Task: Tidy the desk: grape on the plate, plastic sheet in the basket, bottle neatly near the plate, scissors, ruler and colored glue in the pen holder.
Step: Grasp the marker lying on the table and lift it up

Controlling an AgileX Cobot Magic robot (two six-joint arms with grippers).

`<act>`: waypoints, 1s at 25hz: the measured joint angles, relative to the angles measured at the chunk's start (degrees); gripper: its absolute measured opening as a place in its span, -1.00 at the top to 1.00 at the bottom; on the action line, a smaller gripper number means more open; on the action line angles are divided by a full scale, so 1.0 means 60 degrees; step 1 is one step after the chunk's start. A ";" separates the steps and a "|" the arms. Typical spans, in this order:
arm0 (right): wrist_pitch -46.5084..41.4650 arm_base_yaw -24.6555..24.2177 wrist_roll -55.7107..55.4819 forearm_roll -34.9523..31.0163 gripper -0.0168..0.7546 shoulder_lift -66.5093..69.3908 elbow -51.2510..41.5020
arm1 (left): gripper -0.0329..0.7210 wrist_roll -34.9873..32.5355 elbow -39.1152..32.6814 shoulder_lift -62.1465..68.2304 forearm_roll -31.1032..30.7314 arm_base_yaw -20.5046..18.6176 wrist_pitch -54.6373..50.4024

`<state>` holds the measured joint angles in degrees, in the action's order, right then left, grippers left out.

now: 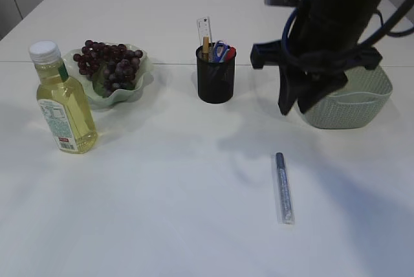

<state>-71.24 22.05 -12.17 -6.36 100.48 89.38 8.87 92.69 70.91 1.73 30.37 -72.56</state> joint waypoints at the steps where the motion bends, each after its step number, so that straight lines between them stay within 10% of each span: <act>1: 0.0018 0.0000 -0.0208 0.0074 0.34 0.0000 -0.0275 | 0.27 0.0000 -0.0237 -0.0224 0.0000 0.0000 0.0000; 11: 0.0822 0.0000 -0.0673 -0.0389 0.34 -0.0015 -0.3384 | 0.27 0.0000 -0.0813 -0.0957 0.0001 0.0000 -0.0014; 25: 0.3158 0.0000 -0.0884 -0.0945 0.34 0.0576 -0.3543 | 0.27 0.0000 -0.0813 -0.0957 0.0045 0.0000 -0.0014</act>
<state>-52.29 22.05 -17.48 -12.03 103.93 68.12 8.87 87.81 65.17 2.00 30.37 -72.64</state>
